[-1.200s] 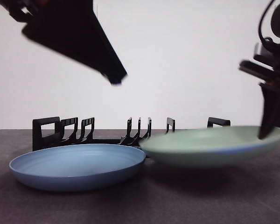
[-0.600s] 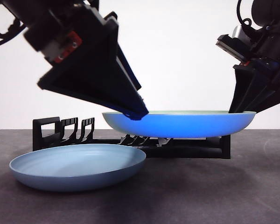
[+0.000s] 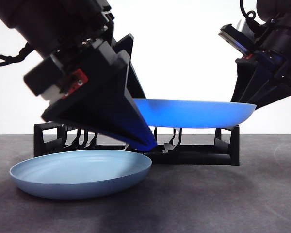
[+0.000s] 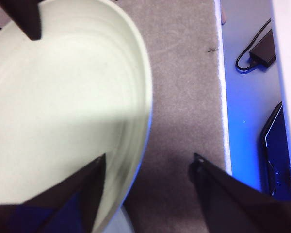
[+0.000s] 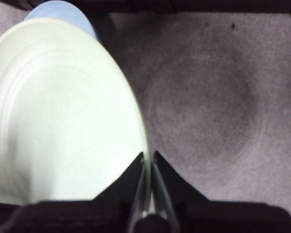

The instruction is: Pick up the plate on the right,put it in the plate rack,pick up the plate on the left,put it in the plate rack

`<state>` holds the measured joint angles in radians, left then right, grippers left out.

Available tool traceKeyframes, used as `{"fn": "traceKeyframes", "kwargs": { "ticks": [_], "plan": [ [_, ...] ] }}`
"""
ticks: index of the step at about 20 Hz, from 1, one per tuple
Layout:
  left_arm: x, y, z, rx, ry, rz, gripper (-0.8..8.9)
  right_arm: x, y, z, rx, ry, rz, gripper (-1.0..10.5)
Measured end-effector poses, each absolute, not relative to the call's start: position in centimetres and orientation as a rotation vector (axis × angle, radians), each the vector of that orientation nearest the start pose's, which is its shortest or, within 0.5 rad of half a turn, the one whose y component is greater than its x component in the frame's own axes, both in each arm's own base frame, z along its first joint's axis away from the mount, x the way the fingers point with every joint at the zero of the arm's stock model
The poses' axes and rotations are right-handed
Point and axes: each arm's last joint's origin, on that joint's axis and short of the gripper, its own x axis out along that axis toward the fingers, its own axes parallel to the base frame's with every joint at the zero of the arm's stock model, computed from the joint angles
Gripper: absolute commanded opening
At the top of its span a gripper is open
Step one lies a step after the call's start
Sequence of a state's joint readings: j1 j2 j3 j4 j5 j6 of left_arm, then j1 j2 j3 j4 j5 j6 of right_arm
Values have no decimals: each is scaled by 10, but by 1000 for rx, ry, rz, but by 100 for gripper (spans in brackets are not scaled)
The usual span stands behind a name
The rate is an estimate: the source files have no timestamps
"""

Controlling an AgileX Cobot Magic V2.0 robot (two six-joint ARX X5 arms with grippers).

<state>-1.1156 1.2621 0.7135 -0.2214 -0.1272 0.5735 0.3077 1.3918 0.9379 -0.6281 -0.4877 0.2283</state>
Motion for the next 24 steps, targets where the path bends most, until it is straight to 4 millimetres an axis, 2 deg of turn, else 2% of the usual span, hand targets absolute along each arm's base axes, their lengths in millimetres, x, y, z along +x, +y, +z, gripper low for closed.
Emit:
{"fn": "traceKeyframes", "kwargs": {
  "ticks": [1, 17, 20, 21, 24],
  "plan": [
    [113, -223, 212, 973, 367, -1122, -17, 247, 93, 228, 294, 1182, 587, -17],
    [110, -225, 212, 1014, 328, -1162, -8, 246, 95, 231, 287, 1171, 607, 17],
    [111, -224, 212, 990, 347, -1149, -9, 243, 93, 243, 286, 1104, 623, 355],
    [111, -223, 211, 999, 365, -1139, -9, 242, 91, 249, 286, 1071, 627, 387],
    [112, -224, 212, 980, 368, -1131, -8, 236, 88, 269, 281, 938, 649, 383]
  ]
}}
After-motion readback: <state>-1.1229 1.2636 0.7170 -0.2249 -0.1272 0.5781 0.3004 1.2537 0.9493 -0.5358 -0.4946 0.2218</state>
